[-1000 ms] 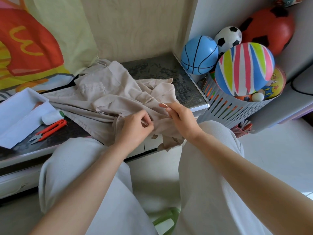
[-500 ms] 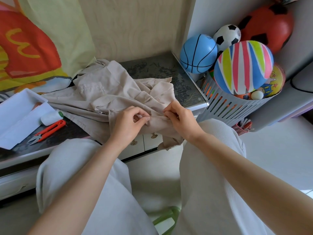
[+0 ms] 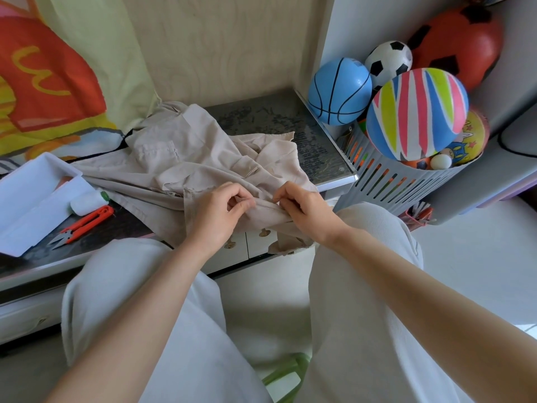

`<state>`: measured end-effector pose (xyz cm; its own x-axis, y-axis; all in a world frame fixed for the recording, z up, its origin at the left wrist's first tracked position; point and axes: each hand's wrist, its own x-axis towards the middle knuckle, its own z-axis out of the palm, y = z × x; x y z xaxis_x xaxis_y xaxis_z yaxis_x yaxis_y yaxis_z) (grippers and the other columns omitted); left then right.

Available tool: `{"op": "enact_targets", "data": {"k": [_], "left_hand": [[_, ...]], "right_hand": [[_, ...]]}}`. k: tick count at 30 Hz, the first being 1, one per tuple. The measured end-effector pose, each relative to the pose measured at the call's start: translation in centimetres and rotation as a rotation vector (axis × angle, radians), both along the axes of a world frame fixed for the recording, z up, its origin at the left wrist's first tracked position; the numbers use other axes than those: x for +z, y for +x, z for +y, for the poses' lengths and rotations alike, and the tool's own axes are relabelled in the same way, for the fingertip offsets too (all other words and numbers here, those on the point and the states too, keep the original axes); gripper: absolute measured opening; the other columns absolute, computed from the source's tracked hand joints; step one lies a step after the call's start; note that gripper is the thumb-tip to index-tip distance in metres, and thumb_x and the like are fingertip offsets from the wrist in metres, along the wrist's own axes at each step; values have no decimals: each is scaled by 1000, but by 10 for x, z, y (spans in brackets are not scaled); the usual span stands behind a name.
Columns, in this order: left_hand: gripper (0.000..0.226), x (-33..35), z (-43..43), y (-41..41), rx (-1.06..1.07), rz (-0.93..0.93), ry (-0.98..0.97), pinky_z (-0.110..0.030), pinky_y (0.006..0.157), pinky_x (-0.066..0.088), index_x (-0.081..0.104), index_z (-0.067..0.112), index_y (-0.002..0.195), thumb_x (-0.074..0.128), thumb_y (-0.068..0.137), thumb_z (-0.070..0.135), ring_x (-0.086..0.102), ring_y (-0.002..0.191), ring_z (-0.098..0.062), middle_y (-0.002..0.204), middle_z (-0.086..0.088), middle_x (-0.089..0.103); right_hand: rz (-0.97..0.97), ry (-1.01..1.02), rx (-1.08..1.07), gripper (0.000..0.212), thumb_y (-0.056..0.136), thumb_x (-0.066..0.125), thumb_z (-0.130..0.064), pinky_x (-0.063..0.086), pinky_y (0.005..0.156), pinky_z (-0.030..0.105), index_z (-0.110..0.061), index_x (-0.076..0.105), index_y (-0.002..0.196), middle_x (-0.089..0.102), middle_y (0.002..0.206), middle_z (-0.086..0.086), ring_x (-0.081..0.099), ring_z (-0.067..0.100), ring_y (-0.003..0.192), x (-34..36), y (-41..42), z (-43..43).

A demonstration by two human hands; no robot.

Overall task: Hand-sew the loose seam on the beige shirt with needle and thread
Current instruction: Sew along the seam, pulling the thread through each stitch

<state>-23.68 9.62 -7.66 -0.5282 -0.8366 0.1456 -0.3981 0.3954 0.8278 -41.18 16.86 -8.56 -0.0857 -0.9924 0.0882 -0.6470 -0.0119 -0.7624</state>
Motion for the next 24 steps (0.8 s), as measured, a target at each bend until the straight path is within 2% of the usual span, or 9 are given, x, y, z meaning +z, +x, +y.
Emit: {"op": "enact_targets", "data": {"k": [3, 8, 13, 18, 24], "left_hand": [[8, 1, 3, -1, -9, 3, 35, -12, 54, 39, 61, 6, 81, 61, 89, 5, 51, 51, -2, 63, 6, 59], [8, 0, 2, -2, -6, 14, 43, -10, 56, 39, 60, 7, 83, 59, 91, 6, 54, 53, -8, 66, 7, 59], [9, -2, 1, -2, -27, 42, 93, -11, 60, 43, 60, 8, 83, 59, 90, 5, 57, 56, -6, 69, 4, 62], [17, -1, 3, -3, -58, 105, 197, -9, 56, 41, 57, 13, 79, 57, 91, 1, 55, 53, 0, 66, 4, 60], [23, -2, 3, -7, -90, 127, 280, -16, 58, 47, 58, 18, 76, 57, 91, 1, 56, 54, -4, 67, 0, 61]], "right_hand": [[-5, -13, 23, 14, 95, 45, 1, 38, 70, 9, -3, 58, 97, 58, 83, -6, 48, 1, 73, 1, 1, 0], [-25, -21, 28, 13, 95, 46, 1, 37, 71, 6, -2, 58, 96, 52, 80, -19, 50, -11, 74, 0, 0, 0], [-68, -15, 25, 14, 94, 45, 4, 35, 70, 5, -2, 58, 94, 51, 78, -18, 49, -13, 74, 2, 1, 0], [-125, 32, 36, 19, 94, 45, 6, 36, 70, 6, -10, 52, 87, 50, 75, -14, 49, -13, 71, 5, 1, -1], [-190, 117, 59, 19, 93, 42, 9, 35, 64, 8, -6, 50, 85, 45, 69, -9, 44, -8, 61, 8, 4, -1]]}}
